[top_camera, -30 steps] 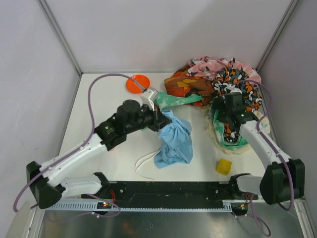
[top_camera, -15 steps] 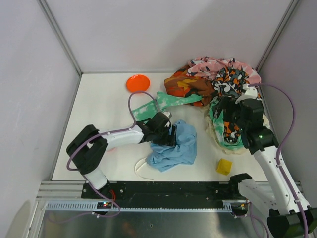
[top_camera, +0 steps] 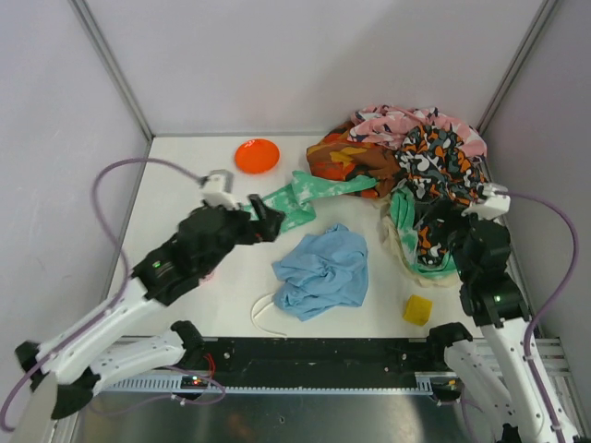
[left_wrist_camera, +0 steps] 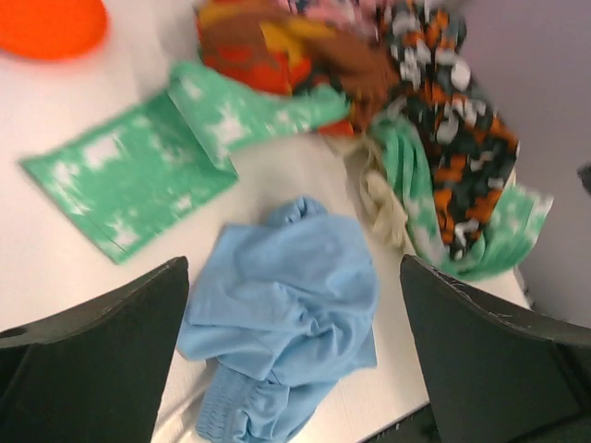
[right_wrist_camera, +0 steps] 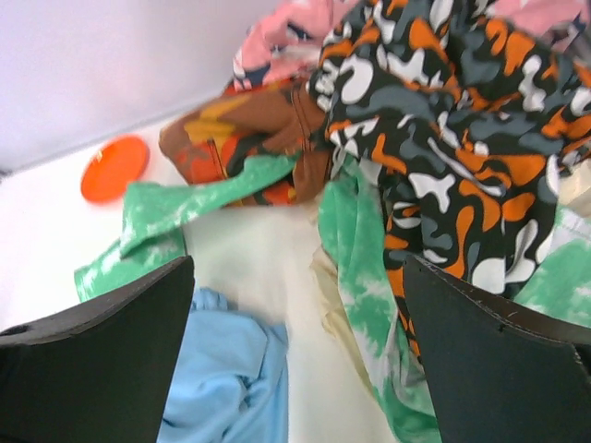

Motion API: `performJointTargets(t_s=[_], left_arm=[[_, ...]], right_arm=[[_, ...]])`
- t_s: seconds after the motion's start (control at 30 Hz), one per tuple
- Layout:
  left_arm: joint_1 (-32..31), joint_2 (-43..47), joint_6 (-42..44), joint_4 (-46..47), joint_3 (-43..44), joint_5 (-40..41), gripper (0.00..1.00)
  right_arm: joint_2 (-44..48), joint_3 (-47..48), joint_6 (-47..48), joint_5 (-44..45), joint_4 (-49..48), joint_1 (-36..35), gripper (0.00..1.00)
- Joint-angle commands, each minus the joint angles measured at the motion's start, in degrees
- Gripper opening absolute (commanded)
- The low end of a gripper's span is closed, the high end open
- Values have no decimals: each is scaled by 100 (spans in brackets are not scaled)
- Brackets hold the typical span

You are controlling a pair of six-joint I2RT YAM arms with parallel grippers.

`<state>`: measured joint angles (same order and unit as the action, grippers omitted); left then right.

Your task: Pick out a specific cloth from the pile

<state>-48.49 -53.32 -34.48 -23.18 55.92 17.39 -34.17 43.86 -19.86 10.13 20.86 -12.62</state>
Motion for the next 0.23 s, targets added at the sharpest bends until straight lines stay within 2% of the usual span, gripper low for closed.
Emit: performJointTargets(t_s=[0.0, 0.2], left_arm=[[-4, 699, 19, -225, -406, 1466, 100], [-7, 831, 64, -337, -472, 1710, 100]], right_arm=[[554, -219, -26, 561, -619, 38, 99], [713, -405, 132, 502, -777, 32, 99]])
